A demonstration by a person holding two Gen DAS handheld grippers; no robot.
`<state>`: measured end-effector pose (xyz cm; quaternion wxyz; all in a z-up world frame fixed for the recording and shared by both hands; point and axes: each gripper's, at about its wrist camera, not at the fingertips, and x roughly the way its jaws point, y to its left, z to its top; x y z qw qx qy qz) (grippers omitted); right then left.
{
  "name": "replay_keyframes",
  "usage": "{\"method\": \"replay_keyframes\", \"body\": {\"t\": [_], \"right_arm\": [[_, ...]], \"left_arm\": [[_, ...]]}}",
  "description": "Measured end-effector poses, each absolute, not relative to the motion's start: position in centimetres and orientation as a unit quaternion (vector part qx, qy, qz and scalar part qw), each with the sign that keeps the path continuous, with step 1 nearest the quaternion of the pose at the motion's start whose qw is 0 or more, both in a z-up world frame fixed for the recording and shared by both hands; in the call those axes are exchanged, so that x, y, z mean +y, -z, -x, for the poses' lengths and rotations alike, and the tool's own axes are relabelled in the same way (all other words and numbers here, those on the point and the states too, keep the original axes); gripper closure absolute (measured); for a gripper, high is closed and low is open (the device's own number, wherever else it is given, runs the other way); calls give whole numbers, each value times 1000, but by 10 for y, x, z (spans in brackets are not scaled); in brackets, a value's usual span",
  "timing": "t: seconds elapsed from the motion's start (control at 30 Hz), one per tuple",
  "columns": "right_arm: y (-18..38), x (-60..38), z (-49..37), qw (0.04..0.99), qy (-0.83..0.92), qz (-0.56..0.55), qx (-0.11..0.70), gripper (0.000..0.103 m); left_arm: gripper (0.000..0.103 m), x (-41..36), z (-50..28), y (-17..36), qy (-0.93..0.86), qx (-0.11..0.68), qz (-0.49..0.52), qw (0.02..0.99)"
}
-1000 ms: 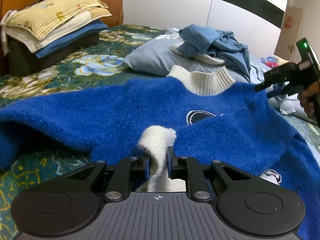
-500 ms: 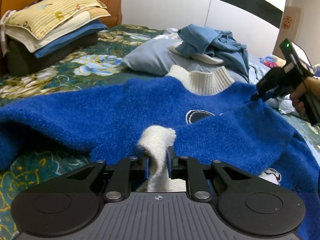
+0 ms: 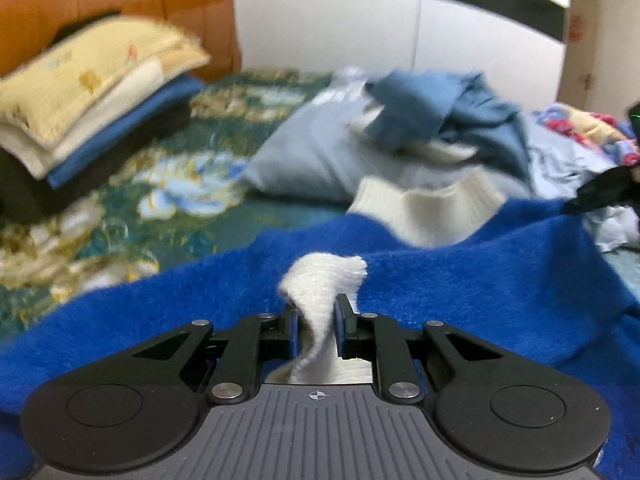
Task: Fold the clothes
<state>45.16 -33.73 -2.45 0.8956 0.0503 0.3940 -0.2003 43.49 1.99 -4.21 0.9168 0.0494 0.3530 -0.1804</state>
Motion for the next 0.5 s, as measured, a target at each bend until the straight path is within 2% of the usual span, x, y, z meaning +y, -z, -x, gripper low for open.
{"method": "replay_keyframes", "body": {"t": [0.2,0.23,0.27,0.3,0.47,0.5], "right_arm": [[39,-334,-460,889,205,-31,407,93],[39,-335,-460,890,204,-33,407,93],[38,-336,-459,890,202,-34,407,90],[36,-337,-458,891,201,-36,406,87],[20,-339,-447,901,193,-34,387,81],[16,-339,-444,904,191,-30,381,79]], "left_arm": [[78,22,-437,61,166,359,-59,916],[74,23,-436,60,165,357,-58,918],[58,25,-435,59,164,354,-57,919],[50,27,-434,58,163,352,-56,920],[47,45,-421,42,151,341,-39,927],[41,49,-418,38,149,336,-31,929]]}}
